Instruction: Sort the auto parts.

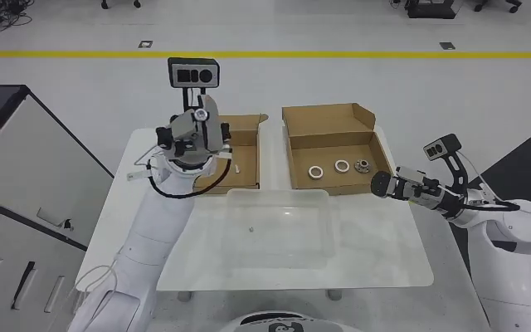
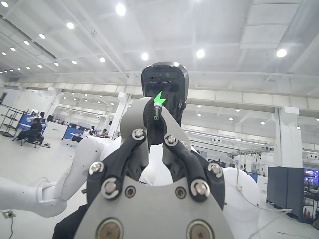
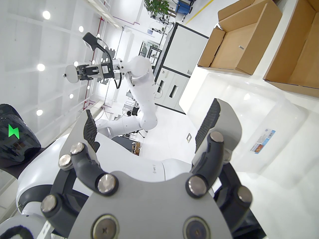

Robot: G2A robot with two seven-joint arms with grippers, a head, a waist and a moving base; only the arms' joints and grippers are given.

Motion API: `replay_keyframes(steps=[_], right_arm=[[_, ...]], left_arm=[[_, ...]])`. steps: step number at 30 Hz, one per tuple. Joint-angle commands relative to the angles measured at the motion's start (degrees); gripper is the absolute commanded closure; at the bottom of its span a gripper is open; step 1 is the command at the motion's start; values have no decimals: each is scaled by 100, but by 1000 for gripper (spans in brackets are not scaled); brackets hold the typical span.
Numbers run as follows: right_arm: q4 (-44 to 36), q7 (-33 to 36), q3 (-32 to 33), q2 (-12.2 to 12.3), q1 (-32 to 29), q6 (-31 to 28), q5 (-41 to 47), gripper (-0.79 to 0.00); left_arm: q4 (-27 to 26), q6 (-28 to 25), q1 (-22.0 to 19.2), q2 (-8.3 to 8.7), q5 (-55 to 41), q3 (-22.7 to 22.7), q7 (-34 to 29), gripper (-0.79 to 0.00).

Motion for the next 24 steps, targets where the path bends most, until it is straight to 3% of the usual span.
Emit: replay_keyframes(steps=[1, 4, 11, 24], right_arm=[[0, 0, 0, 0, 0, 0, 0, -785], [0, 0, 0, 0, 0, 0, 0, -785], [0, 0, 0, 0, 0, 0, 0, -785], [0, 0, 0, 0, 0, 0, 0, -785]], left_arm=[[104, 25, -20, 12, 521, -23, 44, 0], [125, 130, -39, 40, 1295, -46, 217, 0], [-54, 250, 52, 55, 1847, -60, 506, 0], [-105, -6, 106, -61, 459, -28, 228, 0]])
